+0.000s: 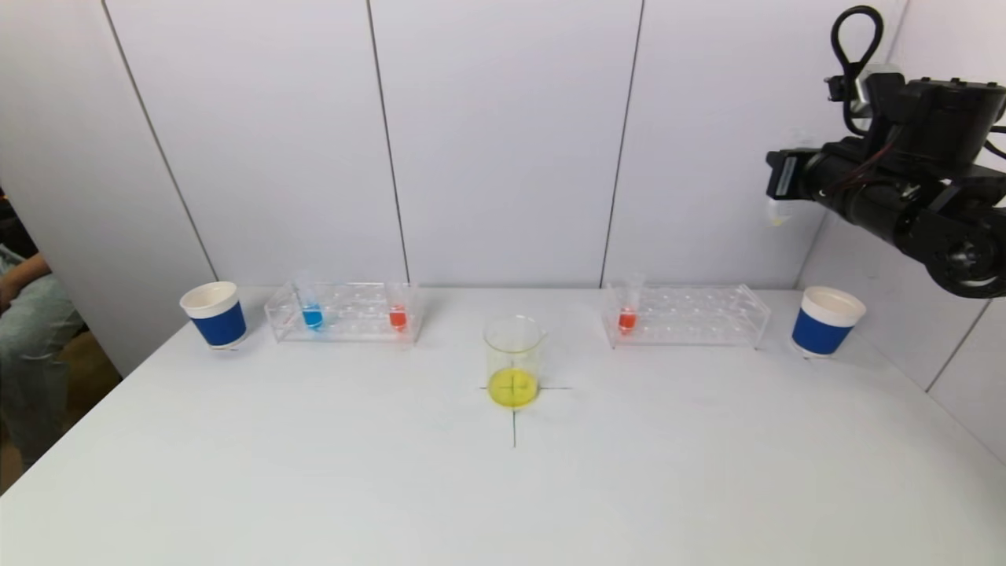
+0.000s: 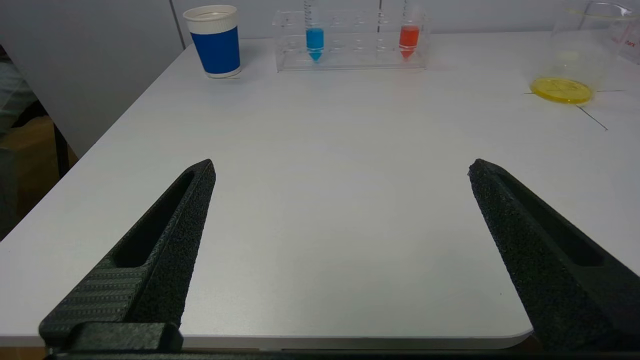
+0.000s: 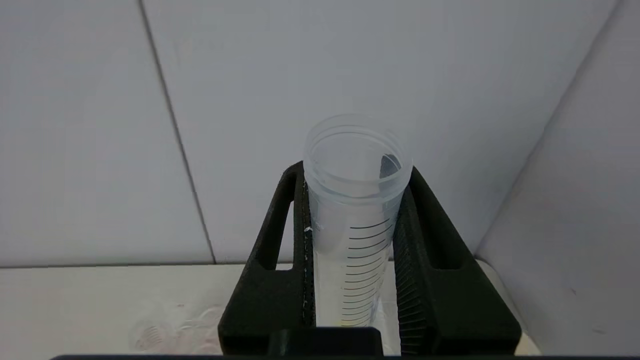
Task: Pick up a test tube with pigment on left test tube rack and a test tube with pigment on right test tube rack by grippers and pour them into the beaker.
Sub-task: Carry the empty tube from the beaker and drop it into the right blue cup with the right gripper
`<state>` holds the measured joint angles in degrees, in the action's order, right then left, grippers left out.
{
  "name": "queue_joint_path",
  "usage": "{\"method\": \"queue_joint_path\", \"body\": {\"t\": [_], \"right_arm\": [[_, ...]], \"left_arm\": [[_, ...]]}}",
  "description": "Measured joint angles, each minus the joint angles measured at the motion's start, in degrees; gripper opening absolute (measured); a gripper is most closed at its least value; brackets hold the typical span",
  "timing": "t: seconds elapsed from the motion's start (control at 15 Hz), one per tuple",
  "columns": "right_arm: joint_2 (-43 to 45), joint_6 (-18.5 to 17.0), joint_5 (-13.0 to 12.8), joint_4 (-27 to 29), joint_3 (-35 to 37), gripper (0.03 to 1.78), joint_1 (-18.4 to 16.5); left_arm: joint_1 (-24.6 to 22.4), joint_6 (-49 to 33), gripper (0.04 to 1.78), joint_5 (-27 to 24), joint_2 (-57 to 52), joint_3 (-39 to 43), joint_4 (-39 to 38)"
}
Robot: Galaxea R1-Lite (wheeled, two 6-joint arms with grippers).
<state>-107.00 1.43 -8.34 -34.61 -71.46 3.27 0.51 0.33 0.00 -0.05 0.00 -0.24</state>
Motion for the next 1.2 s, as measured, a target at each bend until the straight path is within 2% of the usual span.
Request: {"method": "queue_joint_path", "body": {"t": [0.33, 0.67, 0.8, 1.0, 1.2], "right_arm": [[0.28, -1.38, 4.79, -0.72, 2.33, 0.51, -8.63], [-2.05, -1.61, 6.78, -1.19, 3.02, 0.51, -14.87], [-3.51, -1.61, 7.61, -2.27, 3.13, 0.51, -16.32], [-7.06, -1.56, 7.88, -7.03, 3.19, 0.51, -17.74], [-10.42, -1.54, 7.83, -7.92, 3.13, 0.51, -18.03]], "left_arm": [[0.00, 0.00, 1.77, -0.02, 0.00, 0.00, -0.02], [0.01, 0.00, 1.77, 0.00, 0.00, 0.00, 0.00], [0.01, 0.00, 1.77, 0.00, 0.00, 0.00, 0.00], [0.00, 0.02, 1.77, 0.00, 0.00, 0.00, 0.00], [0.00, 0.02, 1.77, -0.02, 0.00, 0.00, 0.00]]}}
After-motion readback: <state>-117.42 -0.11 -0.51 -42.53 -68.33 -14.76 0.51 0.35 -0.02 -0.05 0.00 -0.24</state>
